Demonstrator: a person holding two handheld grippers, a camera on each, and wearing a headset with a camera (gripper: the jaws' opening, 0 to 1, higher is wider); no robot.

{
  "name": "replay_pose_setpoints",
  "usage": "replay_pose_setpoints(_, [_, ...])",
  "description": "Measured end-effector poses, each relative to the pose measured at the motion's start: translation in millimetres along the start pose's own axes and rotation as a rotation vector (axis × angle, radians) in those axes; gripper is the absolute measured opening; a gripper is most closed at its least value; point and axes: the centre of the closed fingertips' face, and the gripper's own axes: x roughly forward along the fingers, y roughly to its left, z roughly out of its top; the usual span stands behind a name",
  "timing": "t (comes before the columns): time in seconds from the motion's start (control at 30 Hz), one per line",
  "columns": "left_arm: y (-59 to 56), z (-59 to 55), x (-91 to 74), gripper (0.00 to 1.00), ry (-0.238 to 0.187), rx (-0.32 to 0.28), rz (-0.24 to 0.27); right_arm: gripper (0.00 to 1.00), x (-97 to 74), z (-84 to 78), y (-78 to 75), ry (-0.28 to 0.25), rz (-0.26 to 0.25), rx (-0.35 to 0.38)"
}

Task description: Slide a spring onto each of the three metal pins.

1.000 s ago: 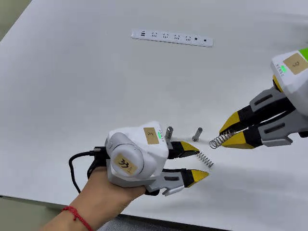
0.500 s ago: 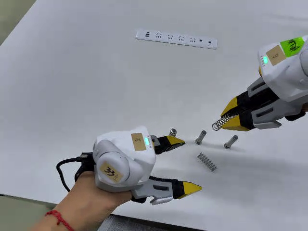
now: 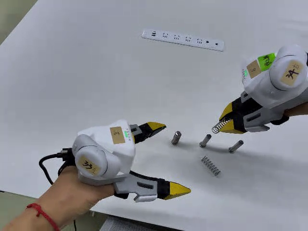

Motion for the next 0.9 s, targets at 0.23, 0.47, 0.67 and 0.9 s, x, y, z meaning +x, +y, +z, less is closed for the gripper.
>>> replay_pose_setpoints(0.23, [7.5, -6.8, -7.1, 0.93, -0.005, -0.022, 0.004, 0.12, 12.9, -5.7, -4.0, 0.039, 0.017, 0.003])
replay_pose_setpoints(0.47, [10.7, -12.1, -10.4, 0.93, 0.005, -0.036, 0.010, 0.12, 21.2, -8.6, -4.2, 0.064, 0.028, -0.003])
replay_pose_setpoints(0.67, [10.4, -10.2, -10.3, 0.93, -0.005, -0.047, 0.013, 0.12, 27.3, -12.4, -3.2, 0.078, 0.040, -0.002])
replay_pose_setpoints(0.9, [10.9, -8.7, -9.6, 0.92, -0.013, -0.053, 0.013, 0.12, 32.4, -14.5, -5.2, 0.090, 0.045, -0.005])
